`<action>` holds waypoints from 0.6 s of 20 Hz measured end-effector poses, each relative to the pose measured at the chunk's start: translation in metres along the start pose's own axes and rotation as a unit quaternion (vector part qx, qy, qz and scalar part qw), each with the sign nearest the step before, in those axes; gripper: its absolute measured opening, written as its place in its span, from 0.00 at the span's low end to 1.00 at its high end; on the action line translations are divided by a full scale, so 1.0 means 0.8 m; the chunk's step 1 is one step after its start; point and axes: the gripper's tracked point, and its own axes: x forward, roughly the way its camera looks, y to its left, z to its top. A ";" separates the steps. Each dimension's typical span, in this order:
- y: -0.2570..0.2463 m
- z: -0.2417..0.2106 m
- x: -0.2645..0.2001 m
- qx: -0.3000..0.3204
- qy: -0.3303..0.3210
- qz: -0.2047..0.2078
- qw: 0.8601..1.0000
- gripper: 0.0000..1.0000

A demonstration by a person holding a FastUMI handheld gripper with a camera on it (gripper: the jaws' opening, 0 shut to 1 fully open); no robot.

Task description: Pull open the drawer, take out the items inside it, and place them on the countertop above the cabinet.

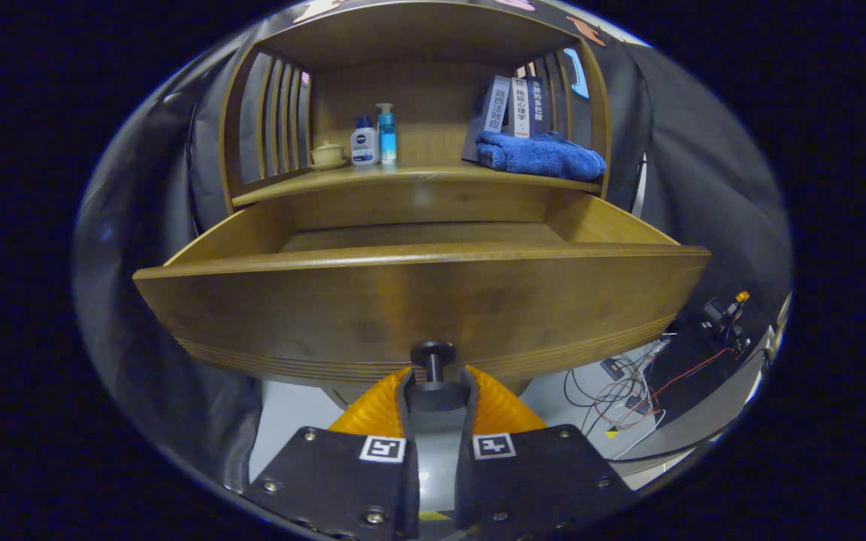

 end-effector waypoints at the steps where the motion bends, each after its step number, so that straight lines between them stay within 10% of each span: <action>1: 0.000 0.000 0.003 0.006 -0.002 0.004 1.000 0.19; 8: 0.023 0.033 -0.043 -0.012 -0.040 0.018 0.999 0.77; 12: 0.034 0.127 -0.061 -0.020 -0.113 0.013 0.993 0.77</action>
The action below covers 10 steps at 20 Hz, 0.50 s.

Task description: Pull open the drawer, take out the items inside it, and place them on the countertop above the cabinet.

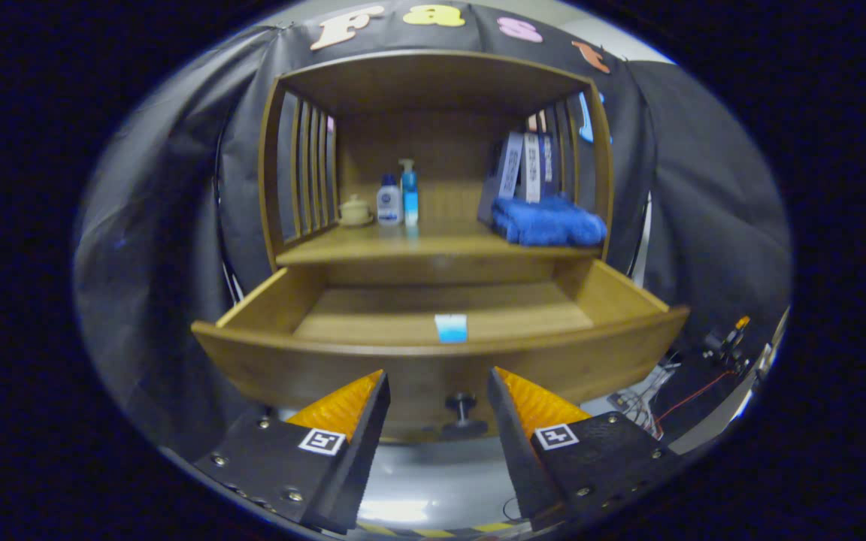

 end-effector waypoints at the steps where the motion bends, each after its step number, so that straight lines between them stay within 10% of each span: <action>1: 0.003 0.019 0.010 -0.004 -0.006 -0.001 1.000 0.77; 10: 0.006 0.036 0.176 0.005 0.158 -0.022 0.987 0.77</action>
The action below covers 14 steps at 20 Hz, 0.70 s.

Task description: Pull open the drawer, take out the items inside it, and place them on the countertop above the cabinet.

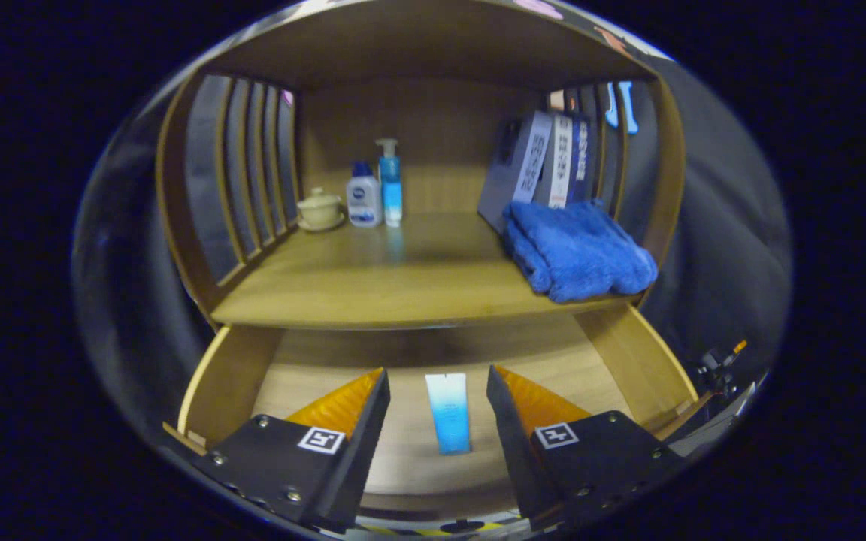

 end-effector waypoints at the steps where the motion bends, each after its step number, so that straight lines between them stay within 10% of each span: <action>1: 0.002 -0.003 0.013 0.004 0.023 -0.003 1.000 0.77; 14: -0.004 -0.124 0.096 -0.004 0.294 -0.039 0.955 0.67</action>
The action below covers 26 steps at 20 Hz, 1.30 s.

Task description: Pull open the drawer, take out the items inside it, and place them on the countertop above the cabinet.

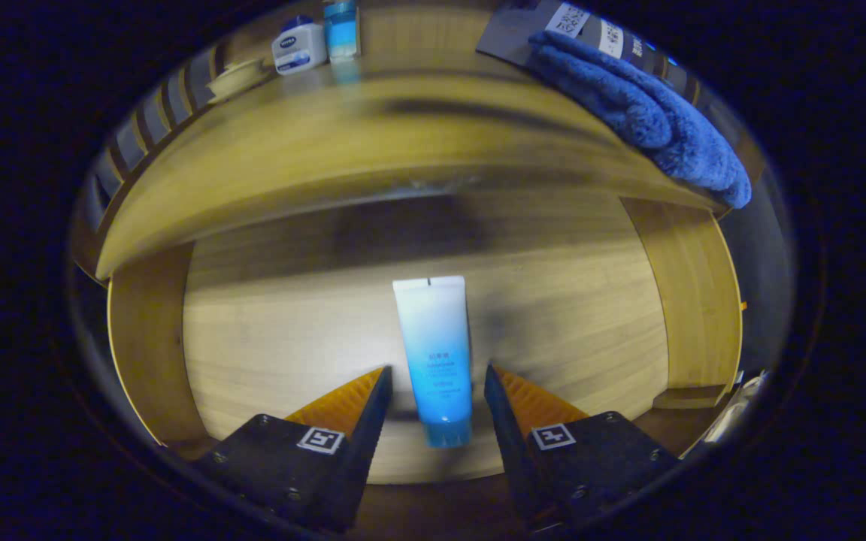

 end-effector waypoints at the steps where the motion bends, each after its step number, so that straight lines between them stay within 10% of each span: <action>1: 0.007 0.007 0.001 0.004 -0.008 0.009 1.000 0.59; 5: 0.002 0.005 -0.022 -0.013 -0.033 -0.014 0.999 0.36; 17: 0.004 0.072 -0.109 -0.034 -0.199 -0.040 0.979 0.36; 26: 0.034 0.189 -0.110 -0.012 -0.251 0.024 0.967 0.36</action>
